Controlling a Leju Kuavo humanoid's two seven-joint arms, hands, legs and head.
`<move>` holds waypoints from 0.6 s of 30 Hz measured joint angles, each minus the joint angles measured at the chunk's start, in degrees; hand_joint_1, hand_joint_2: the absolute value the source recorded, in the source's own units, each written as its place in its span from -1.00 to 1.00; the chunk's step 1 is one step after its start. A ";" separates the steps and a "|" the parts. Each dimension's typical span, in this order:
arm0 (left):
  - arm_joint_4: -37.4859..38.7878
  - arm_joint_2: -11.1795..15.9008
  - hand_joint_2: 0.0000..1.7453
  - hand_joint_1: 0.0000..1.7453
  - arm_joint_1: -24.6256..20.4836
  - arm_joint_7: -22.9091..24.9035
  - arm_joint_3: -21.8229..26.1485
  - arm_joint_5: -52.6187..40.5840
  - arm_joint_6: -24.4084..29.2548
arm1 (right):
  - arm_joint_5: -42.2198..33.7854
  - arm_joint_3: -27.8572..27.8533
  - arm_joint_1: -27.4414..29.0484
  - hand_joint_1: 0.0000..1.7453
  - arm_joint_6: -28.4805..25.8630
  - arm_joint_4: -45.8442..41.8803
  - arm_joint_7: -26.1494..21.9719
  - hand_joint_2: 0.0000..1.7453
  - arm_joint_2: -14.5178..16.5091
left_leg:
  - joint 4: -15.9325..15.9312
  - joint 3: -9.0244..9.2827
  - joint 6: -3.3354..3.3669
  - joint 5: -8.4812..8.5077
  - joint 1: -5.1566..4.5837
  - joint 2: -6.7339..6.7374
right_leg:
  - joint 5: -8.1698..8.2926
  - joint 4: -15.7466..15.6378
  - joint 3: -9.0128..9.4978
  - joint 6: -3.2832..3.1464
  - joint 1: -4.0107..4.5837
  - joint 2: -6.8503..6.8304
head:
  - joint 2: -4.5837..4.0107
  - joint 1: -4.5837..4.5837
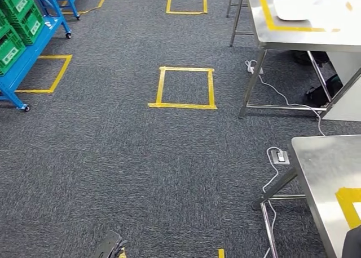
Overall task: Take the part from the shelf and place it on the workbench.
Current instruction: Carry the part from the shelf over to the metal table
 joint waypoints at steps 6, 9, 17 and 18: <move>0.00 0.13 1.00 -1.00 -0.17 -0.07 0.08 0.01 0.43 | -0.32 -0.10 0.02 1.00 0.00 0.13 -0.15 1.00 0.01 | 1.28 -0.10 -1.70 -0.73 -0.34 2.09 | 4.01 -12.71 7.27 -1.61 0.31 -1.74 | 0.00 -0.17; 0.00 0.16 1.00 -1.00 -0.27 -0.14 0.10 0.02 0.48 | -0.34 -0.28 0.04 1.00 0.00 0.14 -0.22 1.00 0.02 | 3.21 -0.78 -2.47 -2.59 -0.04 0.84 | 4.38 -12.83 7.05 -2.63 0.10 -0.81 | 0.00 -0.26; 0.00 0.23 1.00 -1.00 0.16 -0.28 0.18 0.08 0.48 | -0.53 -0.59 0.03 1.00 0.00 0.16 -0.39 1.00 0.02 | 10.26 -3.41 -1.86 -3.94 0.08 -2.92 | 4.90 -12.83 6.67 -3.35 0.28 3.01 | 0.00 -0.38; 0.00 0.33 1.00 -1.00 0.16 -0.33 0.23 0.10 0.47 | -0.60 -0.61 0.01 1.00 0.00 0.17 -0.45 1.00 0.02 | 6.44 -1.69 -1.41 -2.26 0.06 -4.13 | 4.97 -12.77 6.64 -3.20 0.34 3.52 | 0.00 -0.34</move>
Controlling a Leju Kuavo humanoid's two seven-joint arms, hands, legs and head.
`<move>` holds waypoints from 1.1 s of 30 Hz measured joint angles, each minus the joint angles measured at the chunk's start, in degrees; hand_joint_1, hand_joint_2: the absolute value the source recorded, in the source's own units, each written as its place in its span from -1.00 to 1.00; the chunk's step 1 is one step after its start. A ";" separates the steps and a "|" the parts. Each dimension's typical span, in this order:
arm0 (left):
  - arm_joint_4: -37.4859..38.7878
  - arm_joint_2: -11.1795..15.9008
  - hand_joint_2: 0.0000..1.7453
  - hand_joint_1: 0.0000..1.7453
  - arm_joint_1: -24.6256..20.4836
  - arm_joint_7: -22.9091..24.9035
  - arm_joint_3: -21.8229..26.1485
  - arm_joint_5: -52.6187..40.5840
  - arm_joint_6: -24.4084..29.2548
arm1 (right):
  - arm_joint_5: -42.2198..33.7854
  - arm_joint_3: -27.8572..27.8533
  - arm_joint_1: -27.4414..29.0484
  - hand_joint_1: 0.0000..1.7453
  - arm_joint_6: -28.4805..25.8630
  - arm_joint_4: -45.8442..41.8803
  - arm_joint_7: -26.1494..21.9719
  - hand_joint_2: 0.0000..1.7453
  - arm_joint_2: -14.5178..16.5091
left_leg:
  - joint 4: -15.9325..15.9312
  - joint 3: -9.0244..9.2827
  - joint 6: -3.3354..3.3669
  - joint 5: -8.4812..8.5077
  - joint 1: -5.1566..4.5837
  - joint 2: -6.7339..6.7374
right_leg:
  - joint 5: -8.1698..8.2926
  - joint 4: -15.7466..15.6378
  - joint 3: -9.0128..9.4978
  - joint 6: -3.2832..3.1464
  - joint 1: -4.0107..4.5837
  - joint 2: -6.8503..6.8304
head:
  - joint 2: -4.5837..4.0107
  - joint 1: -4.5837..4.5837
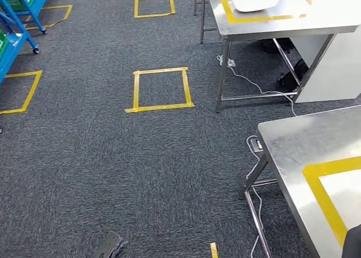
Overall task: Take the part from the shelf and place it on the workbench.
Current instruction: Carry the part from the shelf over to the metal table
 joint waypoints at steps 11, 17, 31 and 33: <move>0.00 0.02 1.00 -1.00 0.16 -0.62 0.69 0.07 -0.06 | -0.63 -0.16 -0.01 1.00 0.00 0.12 -0.39 1.00 -0.02 | -6.28 1.75 1.54 1.89 0.11 3.19 | -7.04 15.93 -8.88 2.89 -0.22 -3.06 | 0.00 0.23; 0.00 0.04 1.00 -1.00 0.06 -0.66 0.88 0.07 -0.05 | -0.87 -0.24 -0.06 1.00 0.00 0.27 -0.46 1.00 -0.02 | -5.65 2.14 0.34 1.18 -0.39 5.89 | -0.92 -0.21 1.04 2.29 -0.05 -6.66 | 0.00 0.18; 0.00 0.15 1.00 -1.00 0.31 -0.69 1.03 0.07 0.01 | -1.14 -0.72 -0.08 1.00 0.00 0.53 -0.21 1.00 0.00 | -1.34 0.33 -0.10 0.82 0.01 -0.34 | -0.37 -0.42 0.78 -0.02 -0.12 0.04 | 0.00 -0.04; 0.00 0.24 1.00 -1.00 0.28 -0.69 1.09 0.06 0.01 | -1.36 -0.79 -0.09 1.00 0.00 0.58 -0.12 1.00 0.00 | -4.47 1.41 0.31 1.30 -0.04 -1.72 | -0.11 -0.29 0.14 0.62 -0.22 1.00 | 0.00 -0.19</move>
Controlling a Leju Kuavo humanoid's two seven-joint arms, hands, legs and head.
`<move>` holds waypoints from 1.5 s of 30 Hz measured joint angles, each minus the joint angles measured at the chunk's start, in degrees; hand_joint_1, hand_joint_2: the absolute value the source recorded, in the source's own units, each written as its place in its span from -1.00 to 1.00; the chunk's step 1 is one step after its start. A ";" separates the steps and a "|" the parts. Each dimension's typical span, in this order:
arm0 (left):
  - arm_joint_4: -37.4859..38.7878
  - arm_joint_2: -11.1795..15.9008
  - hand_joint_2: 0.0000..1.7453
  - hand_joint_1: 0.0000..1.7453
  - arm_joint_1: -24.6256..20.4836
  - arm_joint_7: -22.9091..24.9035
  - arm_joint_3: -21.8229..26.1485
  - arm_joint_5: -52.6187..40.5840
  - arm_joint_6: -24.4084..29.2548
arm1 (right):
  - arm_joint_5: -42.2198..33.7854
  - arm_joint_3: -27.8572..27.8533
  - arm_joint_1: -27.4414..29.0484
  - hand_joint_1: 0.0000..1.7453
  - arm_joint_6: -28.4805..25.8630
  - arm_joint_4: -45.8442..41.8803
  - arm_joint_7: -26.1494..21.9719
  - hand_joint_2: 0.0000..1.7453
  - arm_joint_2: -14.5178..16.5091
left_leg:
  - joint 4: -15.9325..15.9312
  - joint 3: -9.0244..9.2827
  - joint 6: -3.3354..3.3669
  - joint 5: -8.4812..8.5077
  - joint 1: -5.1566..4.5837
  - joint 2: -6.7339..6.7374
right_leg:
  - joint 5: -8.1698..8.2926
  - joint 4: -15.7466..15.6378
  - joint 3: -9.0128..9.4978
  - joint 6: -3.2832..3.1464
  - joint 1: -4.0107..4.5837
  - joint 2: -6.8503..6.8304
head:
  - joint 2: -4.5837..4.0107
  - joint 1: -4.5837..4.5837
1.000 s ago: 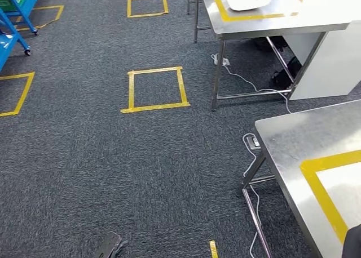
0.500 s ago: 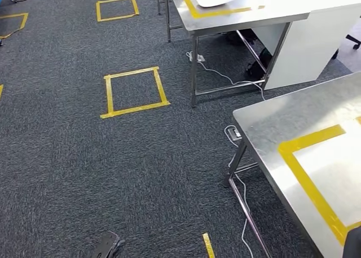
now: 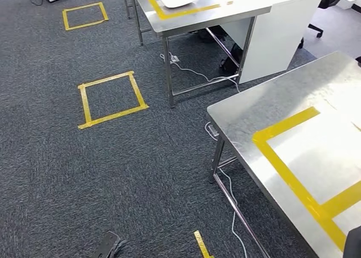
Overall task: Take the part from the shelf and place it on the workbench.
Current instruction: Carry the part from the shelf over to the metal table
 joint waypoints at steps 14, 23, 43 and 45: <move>0.00 -0.26 1.00 -1.00 0.18 -0.45 0.71 -0.22 0.15 | -0.57 -0.31 0.18 1.00 0.00 1.05 1.73 1.00 -0.02 | -1.39 0.54 0.09 0.09 -0.15 7.04 | -0.85 0.70 0.30 1.51 0.23 -6.91 | 0.00 0.22; 0.00 -0.23 1.00 -1.00 0.50 -0.71 1.33 -0.56 0.17 | -0.31 -1.44 1.05 1.00 0.00 1.74 3.80 1.00 0.00 | 13.93 -5.93 -1.38 -8.23 -0.01 4.31 | -0.40 -0.57 0.66 -0.73 0.44 -4.04 | 0.00 0.00; 0.00 0.18 1.00 -1.00 0.21 -1.04 2.29 -2.03 -0.50 | -7.86 -15.24 0.67 1.00 17.60 5.15 10.00 1.00 -0.01 | -1.70 0.12 1.18 0.73 -0.36 6.75 | -2.30 4.89 -1.74 2.12 0.17 -6.04 | 0.00 0.44; 0.00 0.16 1.00 -1.00 -0.01 -1.05 2.33 -2.25 -0.69 | -7.96 -18.43 -0.34 1.00 20.36 5.34 10.36 1.00 -0.01 | -1.36 0.19 0.60 0.44 -0.62 7.36 | -1.08 -0.28 1.23 1.67 0.27 -7.27 | 0.00 0.37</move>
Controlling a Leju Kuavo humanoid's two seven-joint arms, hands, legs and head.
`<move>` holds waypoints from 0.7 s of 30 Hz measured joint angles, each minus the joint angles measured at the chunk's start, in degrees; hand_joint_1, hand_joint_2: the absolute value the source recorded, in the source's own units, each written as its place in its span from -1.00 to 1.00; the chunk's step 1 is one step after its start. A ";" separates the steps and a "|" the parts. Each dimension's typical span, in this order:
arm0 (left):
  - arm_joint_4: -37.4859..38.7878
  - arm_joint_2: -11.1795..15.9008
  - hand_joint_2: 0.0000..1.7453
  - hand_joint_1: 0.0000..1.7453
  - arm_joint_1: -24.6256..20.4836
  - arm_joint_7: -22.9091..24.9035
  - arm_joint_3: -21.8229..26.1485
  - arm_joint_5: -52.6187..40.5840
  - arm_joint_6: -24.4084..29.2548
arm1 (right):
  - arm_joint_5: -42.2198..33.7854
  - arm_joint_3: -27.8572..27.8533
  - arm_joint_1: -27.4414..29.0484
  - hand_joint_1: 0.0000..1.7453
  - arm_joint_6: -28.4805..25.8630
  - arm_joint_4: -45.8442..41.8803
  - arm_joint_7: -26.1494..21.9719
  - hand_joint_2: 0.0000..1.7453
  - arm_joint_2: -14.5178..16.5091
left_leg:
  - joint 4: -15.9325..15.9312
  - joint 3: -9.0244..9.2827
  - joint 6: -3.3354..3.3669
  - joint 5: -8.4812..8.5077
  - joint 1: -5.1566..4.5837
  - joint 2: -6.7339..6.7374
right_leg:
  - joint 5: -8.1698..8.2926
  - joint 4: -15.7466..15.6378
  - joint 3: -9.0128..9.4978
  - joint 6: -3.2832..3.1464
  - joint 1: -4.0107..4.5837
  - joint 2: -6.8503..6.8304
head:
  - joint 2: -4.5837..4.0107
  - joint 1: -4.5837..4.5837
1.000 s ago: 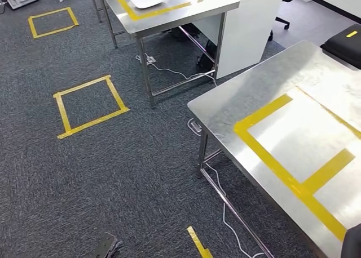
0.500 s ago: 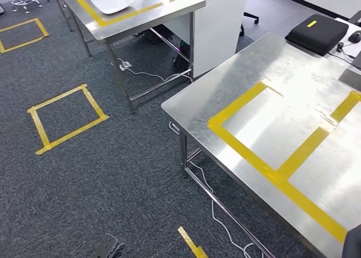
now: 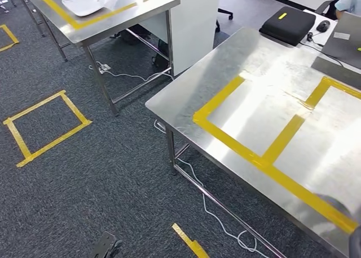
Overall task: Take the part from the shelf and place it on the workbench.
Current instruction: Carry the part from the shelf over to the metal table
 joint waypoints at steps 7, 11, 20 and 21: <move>0.00 -0.08 1.00 -1.00 -0.72 -0.12 0.04 -0.69 -0.58 | 1.62 -11.35 -4.89 1.00 10.97 0.41 0.42 1.00 -0.01 | 8.51 -3.28 -1.51 -5.48 0.25 -2.21 | 0.64 -0.51 -0.19 -2.05 -0.03 2.48 | 0.00 -0.30; 0.00 -0.09 1.00 -1.00 -0.74 -0.11 0.04 -0.94 -0.82 | 2.43 -16.75 -7.85 1.00 14.80 1.03 0.29 1.00 -0.01 | 16.43 -7.10 -0.89 -6.95 0.16 -3.30 | 0.82 -0.43 -0.37 -2.37 0.51 4.71 | 0.00 -0.28; -0.02 -0.05 1.00 -1.00 -1.34 -0.11 0.24 -1.00 -0.87 | 2.67 -21.01 -9.64 1.00 15.63 1.45 0.20 1.00 0.01 | -0.24 -0.42 1.59 0.60 -0.31 -5.38 | 0.69 0.75 -2.31 -0.76 0.40 7.02 | 0.00 -0.41; -0.02 -0.09 1.00 -1.00 -1.37 -0.12 0.26 -1.07 -0.93 | 2.99 -21.34 -10.01 1.00 16.23 1.49 0.17 1.00 -0.02 | -0.73 -0.29 1.61 0.87 -0.19 -4.82 | -0.57 2.73 -3.35 -0.51 0.43 5.86 | 0.00 -0.33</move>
